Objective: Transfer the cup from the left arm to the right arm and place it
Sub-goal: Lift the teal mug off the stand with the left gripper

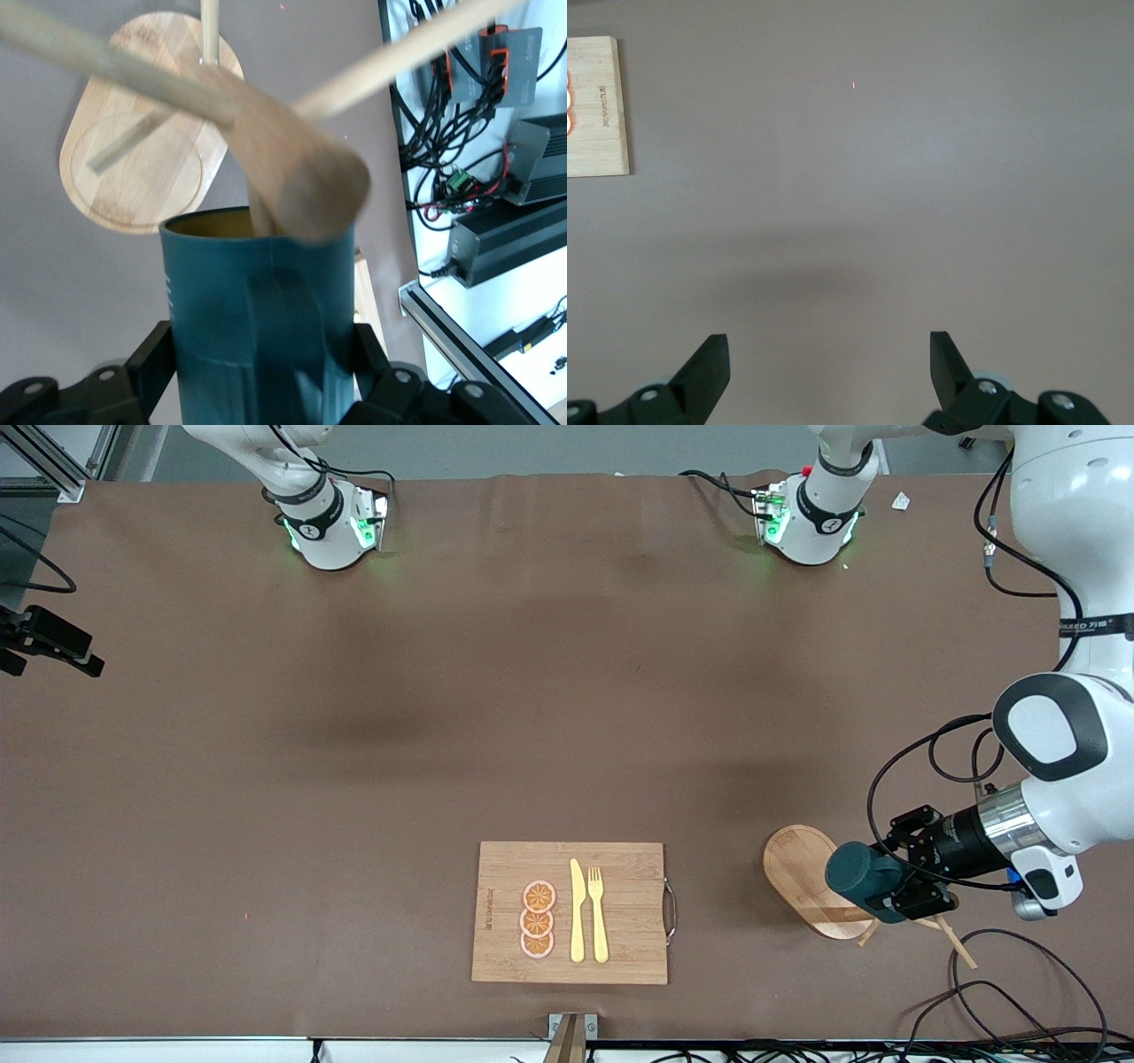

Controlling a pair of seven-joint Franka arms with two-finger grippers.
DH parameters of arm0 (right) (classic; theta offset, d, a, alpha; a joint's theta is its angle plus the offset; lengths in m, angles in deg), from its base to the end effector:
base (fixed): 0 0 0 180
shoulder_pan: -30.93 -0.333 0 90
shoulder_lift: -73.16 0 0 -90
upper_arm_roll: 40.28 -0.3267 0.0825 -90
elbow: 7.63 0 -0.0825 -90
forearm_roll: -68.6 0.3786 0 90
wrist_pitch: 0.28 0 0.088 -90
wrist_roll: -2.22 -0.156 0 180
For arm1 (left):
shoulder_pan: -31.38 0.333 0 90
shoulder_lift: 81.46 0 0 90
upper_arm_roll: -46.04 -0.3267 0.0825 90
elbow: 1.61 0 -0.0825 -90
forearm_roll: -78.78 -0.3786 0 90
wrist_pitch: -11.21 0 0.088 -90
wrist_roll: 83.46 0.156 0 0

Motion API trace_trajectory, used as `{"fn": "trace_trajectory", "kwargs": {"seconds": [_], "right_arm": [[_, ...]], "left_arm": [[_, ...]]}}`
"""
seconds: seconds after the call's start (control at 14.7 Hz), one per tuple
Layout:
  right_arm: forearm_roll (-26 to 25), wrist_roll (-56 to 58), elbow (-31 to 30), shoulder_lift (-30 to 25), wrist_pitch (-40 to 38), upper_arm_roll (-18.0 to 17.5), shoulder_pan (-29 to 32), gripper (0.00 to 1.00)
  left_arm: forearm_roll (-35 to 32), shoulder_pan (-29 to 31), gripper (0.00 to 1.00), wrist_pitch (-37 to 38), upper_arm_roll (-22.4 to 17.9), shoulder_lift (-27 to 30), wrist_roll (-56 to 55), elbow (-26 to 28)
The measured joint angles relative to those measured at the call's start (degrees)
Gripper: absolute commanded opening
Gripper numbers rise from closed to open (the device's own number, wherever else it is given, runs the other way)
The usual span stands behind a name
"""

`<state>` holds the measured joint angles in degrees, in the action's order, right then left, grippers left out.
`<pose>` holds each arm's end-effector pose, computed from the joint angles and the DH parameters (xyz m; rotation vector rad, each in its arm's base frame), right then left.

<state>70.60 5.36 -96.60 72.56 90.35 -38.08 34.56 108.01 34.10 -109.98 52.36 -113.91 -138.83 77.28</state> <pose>0.5470 -0.0505 0.6015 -3.1079 0.0725 -0.0654 0.7423 -0.0742 0.3798 2.1826 1.4260 -0.1423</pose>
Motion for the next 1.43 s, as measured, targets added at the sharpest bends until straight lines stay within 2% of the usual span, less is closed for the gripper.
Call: {"fn": "trace_trajectory", "kwargs": {"seconds": [0.34,0.54,0.95,1.43], "right_arm": [[0.0,0.0,0.0,0.0,0.0,0.0,0.0,1.0],[0.0,0.0,0.0,0.0,0.0,0.0,0.0,1.0],[0.0,0.0,0.0,0.0,-0.1,0.0,0.2,1.0],[0.0,0.0,0.0,0.0,-0.1,0.0,0.3,1.0]], "left_arm": [[-0.4,-3.1,0.71,1.6,1.1,2.1,-4.9,0.0],[-4.9,-8.1,0.71,1.6,1.5,2.3,-10.6,0.0],[-19.6,-23.1,0.69,-1.7,1.6,2.1,-25.3,0.2],[-47.1,-41.6,0.67,-2.4,1.5,-3.1,-41.2,0.9]]}}
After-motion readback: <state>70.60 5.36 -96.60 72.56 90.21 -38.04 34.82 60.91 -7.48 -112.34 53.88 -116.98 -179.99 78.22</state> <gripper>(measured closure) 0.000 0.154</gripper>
